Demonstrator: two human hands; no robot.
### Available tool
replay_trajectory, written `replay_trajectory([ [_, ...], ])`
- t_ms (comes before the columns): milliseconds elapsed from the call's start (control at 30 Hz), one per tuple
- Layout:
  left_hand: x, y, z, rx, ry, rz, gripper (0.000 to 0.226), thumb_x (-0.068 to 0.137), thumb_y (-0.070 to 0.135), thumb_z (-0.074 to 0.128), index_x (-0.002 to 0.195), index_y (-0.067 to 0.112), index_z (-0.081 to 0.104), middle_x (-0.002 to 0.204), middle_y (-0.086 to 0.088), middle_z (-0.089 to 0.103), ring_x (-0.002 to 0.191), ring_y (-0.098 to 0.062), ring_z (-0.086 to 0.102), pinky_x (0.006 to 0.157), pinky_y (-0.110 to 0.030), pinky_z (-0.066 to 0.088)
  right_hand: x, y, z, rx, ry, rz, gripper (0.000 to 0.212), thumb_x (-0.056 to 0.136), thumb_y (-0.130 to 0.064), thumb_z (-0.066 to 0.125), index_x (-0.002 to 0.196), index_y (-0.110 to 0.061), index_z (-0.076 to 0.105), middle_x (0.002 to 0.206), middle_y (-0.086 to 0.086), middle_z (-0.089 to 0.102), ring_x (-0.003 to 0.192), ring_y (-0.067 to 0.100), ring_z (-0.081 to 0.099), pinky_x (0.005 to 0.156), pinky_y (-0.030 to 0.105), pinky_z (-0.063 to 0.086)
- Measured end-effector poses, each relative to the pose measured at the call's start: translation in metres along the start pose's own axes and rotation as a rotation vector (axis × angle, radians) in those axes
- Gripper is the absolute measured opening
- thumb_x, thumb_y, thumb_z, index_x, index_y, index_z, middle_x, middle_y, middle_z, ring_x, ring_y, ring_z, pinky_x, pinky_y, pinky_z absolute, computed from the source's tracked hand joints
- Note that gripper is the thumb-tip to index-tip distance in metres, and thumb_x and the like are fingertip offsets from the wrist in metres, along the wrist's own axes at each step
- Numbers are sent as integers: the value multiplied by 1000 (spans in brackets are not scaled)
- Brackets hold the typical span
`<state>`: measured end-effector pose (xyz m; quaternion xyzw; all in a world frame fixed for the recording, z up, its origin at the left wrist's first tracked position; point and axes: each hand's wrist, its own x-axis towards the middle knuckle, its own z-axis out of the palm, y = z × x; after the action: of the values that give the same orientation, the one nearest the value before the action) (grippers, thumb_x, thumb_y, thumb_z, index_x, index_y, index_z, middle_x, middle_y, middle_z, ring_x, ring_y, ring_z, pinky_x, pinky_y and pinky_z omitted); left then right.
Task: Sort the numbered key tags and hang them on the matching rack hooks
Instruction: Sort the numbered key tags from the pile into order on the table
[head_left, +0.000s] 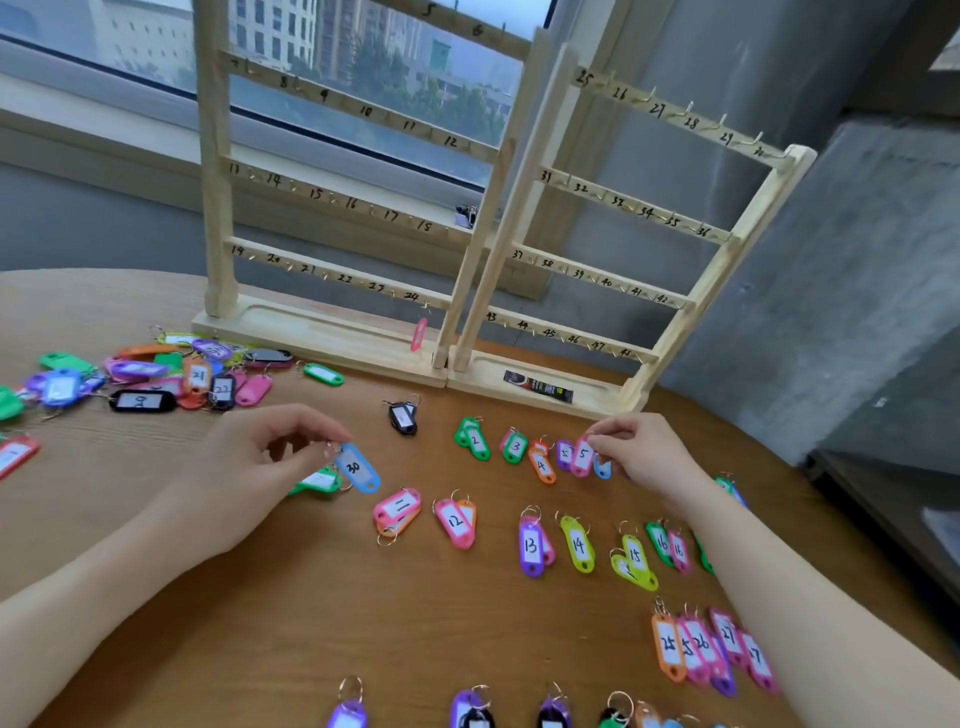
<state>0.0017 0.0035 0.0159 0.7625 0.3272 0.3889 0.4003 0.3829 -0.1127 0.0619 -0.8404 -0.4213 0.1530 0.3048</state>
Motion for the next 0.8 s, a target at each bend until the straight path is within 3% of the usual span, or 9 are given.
replay_trajectory([
  [133,-3,6,5,67,-26,-11,35,91,16,71,90,51,72,84,16,66,78,-11,54,67,-26,40,5,3,9,-69,-34,-85,6,93,-22,72,96,-21,77,95,-8,73,90,5,65,71,21,47],
  [267,-2,8,4,82,-40,-2,35,88,14,74,92,49,73,92,18,67,90,-4,59,75,-15,43,12,7,15,-129,-25,-167,7,95,-21,69,91,-25,74,83,-8,67,76,5,57,63,19,40],
  [400,0,12,7,59,-2,1,34,87,12,76,90,46,75,91,14,69,92,-7,60,84,-26,46,18,6,19,-181,-59,-191,7,95,-19,68,94,-23,74,83,-1,68,74,9,56,65,24,44],
  [500,7,23,15,49,-2,18,35,86,10,76,88,45,74,88,15,70,88,-4,60,79,-13,43,18,3,15,-209,-58,-209,8,95,-18,67,97,-23,74,85,-2,67,75,9,57,64,21,43],
  [633,24,44,35,60,-62,41,26,87,10,75,79,35,77,80,18,69,80,-1,59,70,-8,40,12,1,-2,-194,-29,-219,8,94,-17,68,94,-23,73,81,-5,65,74,6,56,61,18,39],
  [800,46,70,67,94,-158,49,15,88,17,74,83,32,76,79,18,71,77,1,59,70,-15,42,-12,8,-31,-206,-38,-235,7,93,-23,71,91,-28,75,85,-9,68,80,5,61,64,19,41],
])
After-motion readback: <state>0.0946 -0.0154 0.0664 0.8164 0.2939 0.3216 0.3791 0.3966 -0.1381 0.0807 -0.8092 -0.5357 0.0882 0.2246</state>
